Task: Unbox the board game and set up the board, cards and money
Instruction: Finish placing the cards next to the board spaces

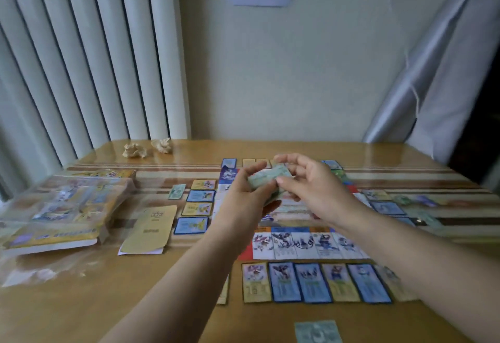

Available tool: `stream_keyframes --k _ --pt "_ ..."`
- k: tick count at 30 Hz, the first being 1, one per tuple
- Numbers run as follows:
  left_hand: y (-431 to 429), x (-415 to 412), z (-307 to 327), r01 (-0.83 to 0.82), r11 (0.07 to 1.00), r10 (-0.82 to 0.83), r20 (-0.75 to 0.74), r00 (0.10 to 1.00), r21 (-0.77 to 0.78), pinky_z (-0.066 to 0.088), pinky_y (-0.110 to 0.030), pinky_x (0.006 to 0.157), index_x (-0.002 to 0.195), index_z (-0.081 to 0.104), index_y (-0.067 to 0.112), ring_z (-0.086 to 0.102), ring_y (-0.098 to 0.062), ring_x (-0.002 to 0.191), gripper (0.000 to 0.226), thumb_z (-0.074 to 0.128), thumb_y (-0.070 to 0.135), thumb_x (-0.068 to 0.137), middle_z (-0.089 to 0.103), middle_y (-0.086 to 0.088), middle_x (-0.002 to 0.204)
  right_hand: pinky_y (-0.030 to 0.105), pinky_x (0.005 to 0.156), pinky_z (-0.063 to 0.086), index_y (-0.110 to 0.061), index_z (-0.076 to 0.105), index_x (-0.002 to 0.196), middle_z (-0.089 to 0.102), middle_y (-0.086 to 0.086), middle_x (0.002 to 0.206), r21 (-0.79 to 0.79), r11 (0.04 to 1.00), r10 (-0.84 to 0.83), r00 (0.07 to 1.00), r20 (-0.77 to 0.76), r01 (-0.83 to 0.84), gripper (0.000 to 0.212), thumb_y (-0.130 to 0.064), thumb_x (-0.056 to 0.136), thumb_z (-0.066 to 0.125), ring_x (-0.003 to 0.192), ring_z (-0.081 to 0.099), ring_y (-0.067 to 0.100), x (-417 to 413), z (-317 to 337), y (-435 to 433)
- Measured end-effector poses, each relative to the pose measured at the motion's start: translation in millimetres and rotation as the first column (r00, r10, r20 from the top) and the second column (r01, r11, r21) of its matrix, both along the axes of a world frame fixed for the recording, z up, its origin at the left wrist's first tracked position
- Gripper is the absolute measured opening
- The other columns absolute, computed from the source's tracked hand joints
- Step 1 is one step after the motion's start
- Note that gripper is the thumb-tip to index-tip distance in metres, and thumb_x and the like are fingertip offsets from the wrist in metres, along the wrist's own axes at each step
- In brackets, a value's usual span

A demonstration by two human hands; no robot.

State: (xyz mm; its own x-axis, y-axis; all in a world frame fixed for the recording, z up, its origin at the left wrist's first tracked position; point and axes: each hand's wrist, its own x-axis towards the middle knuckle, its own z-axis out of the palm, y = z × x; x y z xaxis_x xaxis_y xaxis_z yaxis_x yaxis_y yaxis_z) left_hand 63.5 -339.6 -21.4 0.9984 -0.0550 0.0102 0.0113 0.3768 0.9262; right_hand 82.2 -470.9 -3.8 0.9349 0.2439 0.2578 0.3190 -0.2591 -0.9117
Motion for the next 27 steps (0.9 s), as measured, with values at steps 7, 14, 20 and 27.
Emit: stream_keyframes --k 7,14,20,27 --pt "-92 -4 12 0.143 0.863 -0.294 -0.249 0.923 -0.485 0.057 -0.034 0.071 0.095 0.062 0.005 0.064 -0.025 0.079 0.033 0.045 0.033 0.099 0.066 -0.014 0.083 0.018 0.075 0.046 -0.022 0.063 0.106 0.063 -0.010 0.099 -0.208 0.915 -0.197 0.831 0.520 0.347 0.024 -0.005 0.090 0.056 0.088 0.059 0.008 -29 -7 -75" --pt "-150 3 10 0.116 0.901 -0.245 -0.268 0.932 -0.419 0.048 -0.030 0.079 0.130 0.045 -0.004 0.056 -0.024 0.092 0.036 0.034 0.017 0.104 0.054 -0.018 0.106 0.036 0.077 0.036 -0.016 0.062 0.110 0.064 -0.001 0.102 -0.544 0.547 -0.040 0.669 0.742 0.636 0.029 -0.023 0.092 0.040 0.092 0.043 0.018 -38 -19 -128" --pt "-184 11 13 0.207 0.942 -0.278 -0.265 0.923 -0.266 0.050 -0.034 0.080 0.131 0.048 0.000 0.061 -0.026 0.101 0.035 0.041 0.016 0.100 0.061 -0.017 0.111 0.038 0.079 0.047 -0.028 0.062 0.112 0.063 0.001 0.103 -0.627 0.578 -0.157 0.825 0.542 0.522 0.029 -0.012 0.089 0.052 0.098 0.054 0.022 -36 -1 -161" --pt "-231 16 4 0.351 0.776 -0.387 -0.043 0.921 0.524 0.051 -0.028 0.083 0.129 0.044 0.029 0.055 -0.014 0.100 0.029 0.043 0.031 0.100 0.040 -0.001 0.130 0.034 0.079 0.052 -0.017 0.067 0.104 0.067 0.003 0.108 -0.467 0.618 -0.613 0.760 0.216 0.632 0.018 -0.011 0.089 0.061 0.098 0.062 0.018 -7 -2 -278"
